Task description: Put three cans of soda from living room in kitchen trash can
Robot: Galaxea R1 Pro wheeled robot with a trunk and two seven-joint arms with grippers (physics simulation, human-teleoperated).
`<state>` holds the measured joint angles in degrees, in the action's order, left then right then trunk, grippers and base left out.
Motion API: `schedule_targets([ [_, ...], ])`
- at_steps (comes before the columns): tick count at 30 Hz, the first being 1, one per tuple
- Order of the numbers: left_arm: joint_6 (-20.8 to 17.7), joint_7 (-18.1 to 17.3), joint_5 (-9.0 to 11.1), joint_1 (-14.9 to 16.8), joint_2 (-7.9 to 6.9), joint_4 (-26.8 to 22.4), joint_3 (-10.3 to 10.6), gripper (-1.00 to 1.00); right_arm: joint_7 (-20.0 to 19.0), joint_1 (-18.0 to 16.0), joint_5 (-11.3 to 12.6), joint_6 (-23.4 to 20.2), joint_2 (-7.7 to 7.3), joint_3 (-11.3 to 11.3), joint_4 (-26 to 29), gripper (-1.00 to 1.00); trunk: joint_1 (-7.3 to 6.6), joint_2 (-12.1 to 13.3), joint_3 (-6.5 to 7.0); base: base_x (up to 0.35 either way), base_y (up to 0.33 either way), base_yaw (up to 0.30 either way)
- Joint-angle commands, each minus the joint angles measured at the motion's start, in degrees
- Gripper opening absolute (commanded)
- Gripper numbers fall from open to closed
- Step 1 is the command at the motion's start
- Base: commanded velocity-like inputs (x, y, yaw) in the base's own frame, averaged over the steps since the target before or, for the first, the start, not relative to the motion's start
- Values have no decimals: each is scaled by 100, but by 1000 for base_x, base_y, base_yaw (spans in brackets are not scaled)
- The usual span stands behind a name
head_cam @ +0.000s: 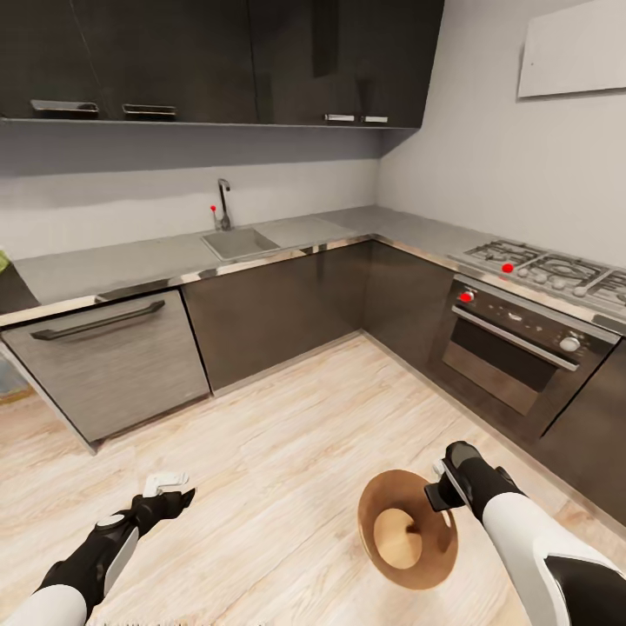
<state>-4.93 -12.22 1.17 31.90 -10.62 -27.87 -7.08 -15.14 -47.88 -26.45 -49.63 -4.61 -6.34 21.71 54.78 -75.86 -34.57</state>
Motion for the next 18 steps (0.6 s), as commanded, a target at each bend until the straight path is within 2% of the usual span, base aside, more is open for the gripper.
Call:
schedule_targets([
  [1,0,0,-1,0,-1,1,-1,100,-24,-2,87,-11,2,-14,0,-100,0,0,0,0,0,240],
  [18,0,0,-2,0,-2,8,-2,100,-15,-2,87,-2,20,-7,-8,-100,0,0,0,0,0,245],
])
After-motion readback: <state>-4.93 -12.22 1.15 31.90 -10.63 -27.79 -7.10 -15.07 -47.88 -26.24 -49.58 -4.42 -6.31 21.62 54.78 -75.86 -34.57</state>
